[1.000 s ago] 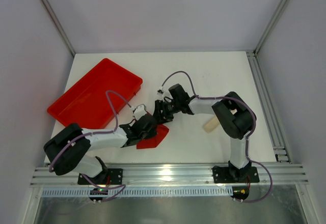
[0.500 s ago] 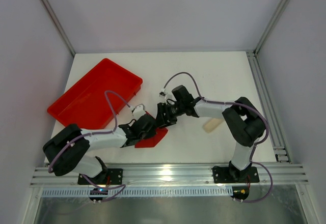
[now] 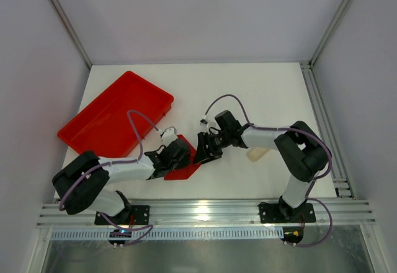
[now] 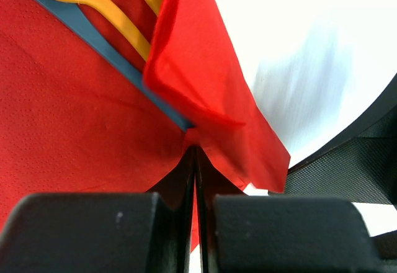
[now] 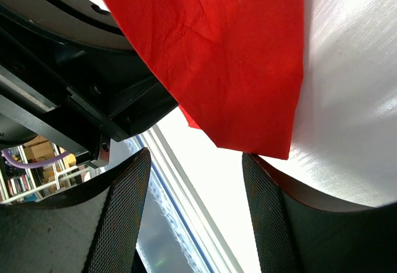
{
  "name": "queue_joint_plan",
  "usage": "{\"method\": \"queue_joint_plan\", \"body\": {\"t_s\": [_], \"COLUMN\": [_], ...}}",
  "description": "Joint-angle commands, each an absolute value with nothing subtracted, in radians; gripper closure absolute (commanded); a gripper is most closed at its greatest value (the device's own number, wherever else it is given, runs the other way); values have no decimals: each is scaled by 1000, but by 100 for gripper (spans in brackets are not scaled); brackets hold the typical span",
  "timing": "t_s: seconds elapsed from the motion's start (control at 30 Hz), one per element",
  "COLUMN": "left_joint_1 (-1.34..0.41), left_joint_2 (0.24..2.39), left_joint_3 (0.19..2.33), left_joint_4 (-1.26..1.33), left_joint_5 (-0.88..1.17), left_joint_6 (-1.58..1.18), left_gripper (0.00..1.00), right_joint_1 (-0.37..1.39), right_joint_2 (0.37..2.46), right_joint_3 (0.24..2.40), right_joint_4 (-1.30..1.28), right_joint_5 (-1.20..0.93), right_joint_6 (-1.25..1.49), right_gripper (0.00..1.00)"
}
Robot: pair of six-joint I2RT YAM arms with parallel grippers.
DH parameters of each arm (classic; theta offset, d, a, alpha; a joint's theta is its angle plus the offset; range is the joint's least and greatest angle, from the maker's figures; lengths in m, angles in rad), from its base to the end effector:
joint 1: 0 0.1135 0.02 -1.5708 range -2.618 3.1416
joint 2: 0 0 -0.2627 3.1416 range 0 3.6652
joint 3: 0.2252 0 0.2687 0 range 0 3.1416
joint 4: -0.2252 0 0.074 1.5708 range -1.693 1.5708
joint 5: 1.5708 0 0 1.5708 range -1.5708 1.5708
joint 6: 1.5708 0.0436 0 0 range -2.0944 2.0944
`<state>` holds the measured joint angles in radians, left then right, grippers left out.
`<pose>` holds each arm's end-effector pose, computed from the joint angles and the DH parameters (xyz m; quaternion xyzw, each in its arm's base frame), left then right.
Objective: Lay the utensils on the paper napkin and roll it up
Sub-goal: Roll the napkin at the center of the board.
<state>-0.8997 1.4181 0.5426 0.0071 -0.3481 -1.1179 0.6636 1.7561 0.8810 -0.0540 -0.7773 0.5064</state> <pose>0.1784 -0.2008 0.1227 -0.1599 0.9128 -0.2001 0.3181 0.2531 0.2367 0.1249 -0.1881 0.8661 0.4610 0.0448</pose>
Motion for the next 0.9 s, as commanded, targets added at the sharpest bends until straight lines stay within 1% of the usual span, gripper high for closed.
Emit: {"method": "queue_joint_plan", "body": {"t_s": [0.0, 0.13, 0.2, 0.27, 0.3, 0.4, 0.53, 0.63, 0.67, 0.7, 0.77, 0.87], "left_joint_1": [-896, -896, -896, -896, -896, -896, -896, -896, -896, -896, -896, -896], "left_joint_2": [1407, 1401, 1397, 1393, 1393, 1391, 1394, 1394, 1396, 1399, 1402, 1410], "left_joint_3": [546, 543, 540, 538, 540, 538, 540, 538, 540, 541, 545, 546], "left_joint_4": [20, 18, 14, 12, 12, 12, 14, 15, 15, 14, 15, 17], "left_joint_5": [-383, -385, -388, -390, -390, -390, -388, -388, -388, -387, -383, -379], "left_joint_6": [-1109, -1109, -1109, -1108, -1108, -1106, -1106, -1106, -1104, -1103, -1103, -1106], "left_gripper": [100, 100, 100, 100, 100, 100, 100, 100, 100, 100, 100, 100], "right_joint_1": [661, 661, 649, 634, 618, 595, 572, 511, 494, 480, 450, 431], "right_joint_2": [1729, 1721, 1678, 1657, 1649, 1606, 1499, 1505, 1519, 1531, 1560, 1624], "right_joint_3": [874, 877, 868, 868, 870, 859, 848, 853, 860, 859, 836, 811], "right_joint_4": [-11, -6, -8, -63, -87, -135, -199, -254, -271, -279, -247, -160], "right_joint_5": [-792, -808, -773, -743, -720, -721, -686, -620, -594, -569, -546, -568], "right_joint_6": [500, 509, 508, 489, 479, 453, 434, 414, 393, 384, 386, 413], "right_gripper": [35, 35, 36, 36, 38, 39, 40, 46, 55, 62, 71, 80]}}
